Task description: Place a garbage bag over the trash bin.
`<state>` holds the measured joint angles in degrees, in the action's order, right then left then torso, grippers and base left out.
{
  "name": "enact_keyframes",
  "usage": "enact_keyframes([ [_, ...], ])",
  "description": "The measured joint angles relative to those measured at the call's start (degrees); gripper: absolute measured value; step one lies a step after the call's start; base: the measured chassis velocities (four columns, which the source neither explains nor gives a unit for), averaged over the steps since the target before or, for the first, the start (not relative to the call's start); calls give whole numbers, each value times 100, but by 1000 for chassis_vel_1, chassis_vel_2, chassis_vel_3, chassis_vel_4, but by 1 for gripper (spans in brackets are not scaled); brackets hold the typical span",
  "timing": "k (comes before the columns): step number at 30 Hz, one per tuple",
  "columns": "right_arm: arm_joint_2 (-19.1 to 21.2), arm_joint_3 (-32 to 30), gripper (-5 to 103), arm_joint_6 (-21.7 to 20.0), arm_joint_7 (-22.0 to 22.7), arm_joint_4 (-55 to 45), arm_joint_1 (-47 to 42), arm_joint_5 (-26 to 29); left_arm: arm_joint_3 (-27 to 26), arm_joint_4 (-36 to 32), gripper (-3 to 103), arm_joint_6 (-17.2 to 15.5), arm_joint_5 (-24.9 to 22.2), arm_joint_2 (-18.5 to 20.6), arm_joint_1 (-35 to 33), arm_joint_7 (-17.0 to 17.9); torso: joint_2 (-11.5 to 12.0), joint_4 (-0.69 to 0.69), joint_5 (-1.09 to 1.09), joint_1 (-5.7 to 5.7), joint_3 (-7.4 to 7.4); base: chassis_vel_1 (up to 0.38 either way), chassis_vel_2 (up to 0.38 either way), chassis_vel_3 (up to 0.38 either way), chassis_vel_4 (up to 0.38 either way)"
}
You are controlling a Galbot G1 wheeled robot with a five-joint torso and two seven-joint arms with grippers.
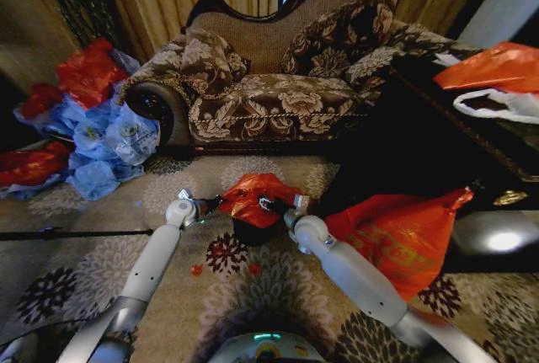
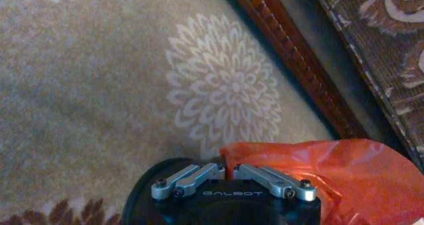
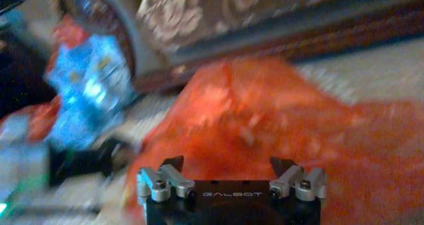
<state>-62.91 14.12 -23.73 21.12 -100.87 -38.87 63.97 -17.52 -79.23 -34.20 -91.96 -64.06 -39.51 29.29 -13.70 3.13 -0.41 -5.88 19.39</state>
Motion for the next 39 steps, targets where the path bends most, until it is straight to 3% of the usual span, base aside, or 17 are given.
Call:
enact_keyframes([
  [1, 44, 6, 85, -62, -104, -62, -120, -14, 1, 32, 0, 0, 0, -4, 13, -11, 0, 3, 0, 0, 0, 0, 0, 0, 0],
  [2, 38, 17, 96, -80, -130, -85, -206, -45, 1, 52, 0, 1, 0, -14, 17, -15, 0, 2, 0, 0, 0, 0, 0, 0, 0],
  [5, -27, 34, 101, -122, -240, -92, -410, -101, 3, 61, 0, 3, 0, -21, 7, -15, 0, -1, 0, 0, 0, 0, 0, 0, 0],
  [9, -89, 45, 97, -120, -350, -28, -521, -194, 7, 50, 0, 3, -4, -25, 0, -10, 0, -2, 0, 0, 0, 0, 0, 0, 0],
  [11, -137, 62, 82, -98, -453, 67, -600, -280, 10, 45, 0, 4, -9, -45, 3, -1, 0, 0, 0, 0, 0, 0, 0, 0, 0],
  [12, -137, 62, 82, -98, -453, 67, -600, -280, 10, 45, 0, 4, -9, -45, 3, -1, 0, 0, 0, 0, 0, 0, 0, 0, 0],
  [15, -146, 100, 65, -89, -487, 85, -634, -293, 10, 49, 0, 7, -11, -66, 4, 6, 0, -1, -1, 0, 0, 0, 0, 0, 0],
  [20, -127, 208, 60, -97, -493, 113, -687, -321, 3, 46, 0, 8, -36, -73, -21, 24, 0, 0, 0, 0, 0, 0, 0, 0, 0],
  [21, -126, 233, 48, -98, -493, 124, -697, -331, 2, 40, 0, 8, -51, -70, -26, 32, 0, 0, 0, 0, 0, 0, 0, 0, 0],
  [23, -101, 321, 38, -115, -494, 143, -735, -381, -1, 37, 0, 8, -93, -49, -34, 59, 0, -1, 0, 0, 0, 0, 0, 0, 0],
  [24, -101, 321, 38, -115, -494, 143, -735, -381, -1, 37, 0, 8, -93, -49, -34, 59, 0, -1, 0, 0, 0, 0, 0, 0, 0],
  [27, -68, 390, 21, -145, -480, 205, -795, -392, 8, 80, 0, 8, -107, -55, -42, 71, 0, -1, 0, 0, 0, 0, 0, 0, 0],
  [29, -72, 394, 21, -145, -476, 241, -810, -405, 8, 87, 0, 8, -107, -62, -50, 73, 0, 0, 1, 0, 0, 0, 0, 0, 0],
  [32, -115, 387, 5, -122, -468, 484, -953, -564, 14, 195, 0, 14, -100, -98, -81, 75, 0, -1, 1, 0, 0, 0, 0, 0, 0],
  [39, -72, 306, 0, -114, -448, 652, -1175, -678, -23, 242, 0, 24, -123, -124, -161, 84, 0, 0, 0, 0, 0, 0, 0, 0, 0],
])
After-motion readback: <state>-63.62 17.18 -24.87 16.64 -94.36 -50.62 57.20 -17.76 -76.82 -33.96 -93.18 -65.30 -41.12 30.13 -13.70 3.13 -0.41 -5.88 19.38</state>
